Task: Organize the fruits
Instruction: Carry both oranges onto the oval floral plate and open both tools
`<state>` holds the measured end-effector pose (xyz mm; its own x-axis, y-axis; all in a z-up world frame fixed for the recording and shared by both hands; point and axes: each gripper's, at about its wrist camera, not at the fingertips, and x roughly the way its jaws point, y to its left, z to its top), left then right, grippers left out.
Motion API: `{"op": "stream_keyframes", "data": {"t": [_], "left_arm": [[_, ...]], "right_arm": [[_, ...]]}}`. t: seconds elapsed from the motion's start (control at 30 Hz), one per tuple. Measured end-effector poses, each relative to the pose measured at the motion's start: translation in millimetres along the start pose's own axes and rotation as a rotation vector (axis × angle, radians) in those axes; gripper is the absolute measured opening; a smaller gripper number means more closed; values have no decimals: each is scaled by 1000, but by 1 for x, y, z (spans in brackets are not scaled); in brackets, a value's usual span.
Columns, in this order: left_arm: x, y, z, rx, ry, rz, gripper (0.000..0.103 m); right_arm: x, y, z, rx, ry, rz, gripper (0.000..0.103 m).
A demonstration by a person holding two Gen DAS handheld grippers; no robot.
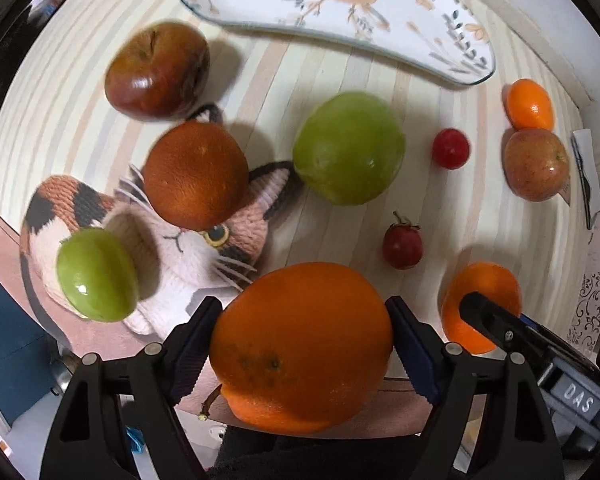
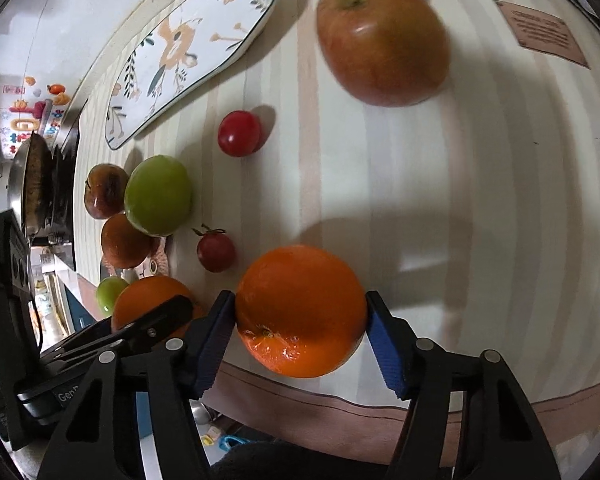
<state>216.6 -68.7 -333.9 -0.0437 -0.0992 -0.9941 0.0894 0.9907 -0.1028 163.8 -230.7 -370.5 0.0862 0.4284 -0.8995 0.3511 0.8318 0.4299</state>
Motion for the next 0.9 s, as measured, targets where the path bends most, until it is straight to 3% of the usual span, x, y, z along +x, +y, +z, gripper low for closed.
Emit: {"op": "stream_keyframes", "data": {"t": [0.27, 0.4, 0.5, 0.7, 0.9], "left_arm": [[-58, 3, 8, -1, -82, -75, 82], [-99, 7, 37, 8, -150, -118, 82], [-116, 9, 80, 16, -188, -123, 82], [-108, 12, 172, 18, -201, -66, 82], [-57, 22, 241, -2, -87, -71, 82]], "right_arm": [[-40, 4, 9, -1, -57, 60, 67], [-71, 21, 28, -27, -107, 115, 67], [-91, 45, 58, -61, -148, 154, 67], [-80, 82, 136, -123, -165, 143, 67], [-16, 98, 215, -110, -75, 118, 67]]}}
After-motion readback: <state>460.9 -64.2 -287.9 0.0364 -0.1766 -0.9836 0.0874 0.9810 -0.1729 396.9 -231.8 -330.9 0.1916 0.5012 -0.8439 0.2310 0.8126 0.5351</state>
